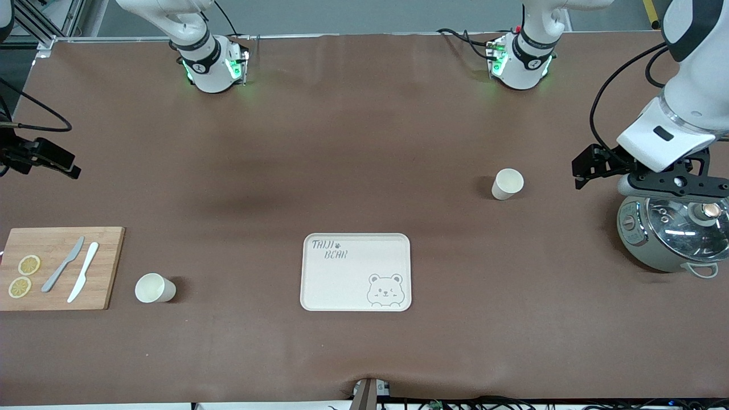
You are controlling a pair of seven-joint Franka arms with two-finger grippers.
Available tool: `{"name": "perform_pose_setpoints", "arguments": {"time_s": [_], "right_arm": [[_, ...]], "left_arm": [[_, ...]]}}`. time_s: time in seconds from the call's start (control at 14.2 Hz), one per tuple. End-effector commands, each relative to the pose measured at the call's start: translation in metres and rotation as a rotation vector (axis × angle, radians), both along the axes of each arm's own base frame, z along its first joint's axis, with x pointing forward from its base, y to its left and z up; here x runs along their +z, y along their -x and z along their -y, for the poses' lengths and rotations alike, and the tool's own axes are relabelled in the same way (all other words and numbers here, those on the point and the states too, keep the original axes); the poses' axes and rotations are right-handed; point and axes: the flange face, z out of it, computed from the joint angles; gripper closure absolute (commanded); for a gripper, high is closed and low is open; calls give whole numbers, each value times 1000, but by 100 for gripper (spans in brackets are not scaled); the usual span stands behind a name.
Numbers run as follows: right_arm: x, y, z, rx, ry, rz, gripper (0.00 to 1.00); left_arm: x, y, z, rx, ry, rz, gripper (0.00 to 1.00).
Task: Place white IKEA cup upright on tray with both arms
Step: 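Reach the right gripper to one white cup while the left gripper reaches the other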
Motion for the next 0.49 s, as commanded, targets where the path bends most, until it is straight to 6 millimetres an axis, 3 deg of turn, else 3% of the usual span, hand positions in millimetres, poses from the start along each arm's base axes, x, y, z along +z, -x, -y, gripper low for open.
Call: {"name": "perform_pose_setpoints", "arguments": {"time_s": [0.0, 0.21, 0.42], "right_arm": [[2, 0, 3, -10, 9, -2, 0], [2, 0, 3, -12, 9, -5, 0], [-1, -6, 2, -10, 10, 9, 0]], "left_arm": [[1, 1, 5, -6, -19, 12, 0], [1, 2, 10, -11, -11, 11, 0], [-24, -7, 36, 48, -9, -7, 0]]}}
